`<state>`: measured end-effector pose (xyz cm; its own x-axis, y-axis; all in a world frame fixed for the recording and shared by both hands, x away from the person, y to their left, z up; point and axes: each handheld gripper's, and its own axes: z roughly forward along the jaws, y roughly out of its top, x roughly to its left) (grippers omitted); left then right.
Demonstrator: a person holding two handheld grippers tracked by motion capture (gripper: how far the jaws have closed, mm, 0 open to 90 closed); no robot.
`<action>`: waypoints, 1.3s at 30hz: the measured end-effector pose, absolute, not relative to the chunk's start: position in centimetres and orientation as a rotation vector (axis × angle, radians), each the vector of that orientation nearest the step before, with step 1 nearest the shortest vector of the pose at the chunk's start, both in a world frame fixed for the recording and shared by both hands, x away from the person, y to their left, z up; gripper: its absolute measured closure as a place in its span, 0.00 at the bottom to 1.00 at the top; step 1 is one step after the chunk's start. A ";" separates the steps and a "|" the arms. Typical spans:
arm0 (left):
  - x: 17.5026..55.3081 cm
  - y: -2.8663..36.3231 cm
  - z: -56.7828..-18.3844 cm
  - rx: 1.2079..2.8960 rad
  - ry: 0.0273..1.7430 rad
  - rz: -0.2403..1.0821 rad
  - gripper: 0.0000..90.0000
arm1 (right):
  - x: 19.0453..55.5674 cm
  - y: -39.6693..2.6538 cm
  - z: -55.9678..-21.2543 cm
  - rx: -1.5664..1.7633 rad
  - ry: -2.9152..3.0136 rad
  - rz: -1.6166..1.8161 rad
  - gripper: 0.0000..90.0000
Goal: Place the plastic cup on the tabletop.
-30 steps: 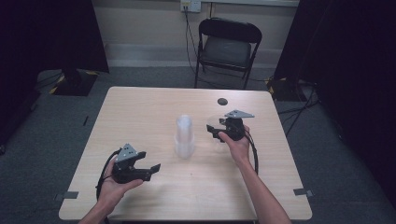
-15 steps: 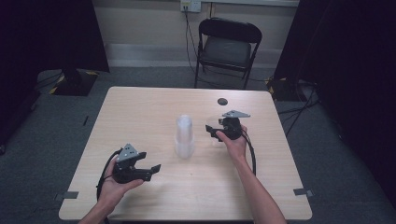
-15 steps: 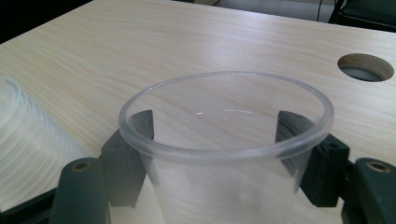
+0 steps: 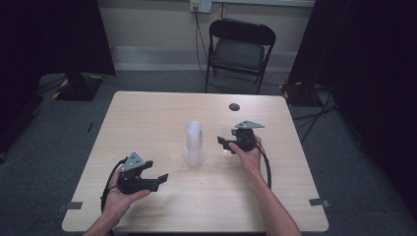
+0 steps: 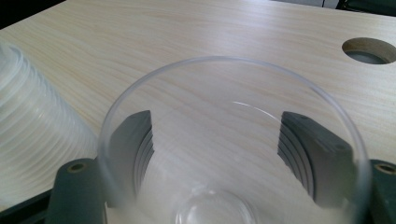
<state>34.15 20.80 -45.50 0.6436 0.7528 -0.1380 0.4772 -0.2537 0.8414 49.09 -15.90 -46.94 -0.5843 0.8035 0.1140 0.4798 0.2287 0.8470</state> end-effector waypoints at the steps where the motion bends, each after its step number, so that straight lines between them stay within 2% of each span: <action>1: 34.1 20.8 -45.5 1.910 0.971 0.363 0.23 | 49.0 -16.0 -47.0 1.194 2.163 1.293 0.29; 14: 34.1 20.8 -45.5 1.914 0.971 0.365 0.23 | 48.3 -16.3 -47.6 1.229 2.174 1.286 0.19; 39: 34.3 21.6 -45.8 1.895 1.043 0.354 0.23 | 47.0 -16.8 -48.4 1.260 2.220 1.235 0.16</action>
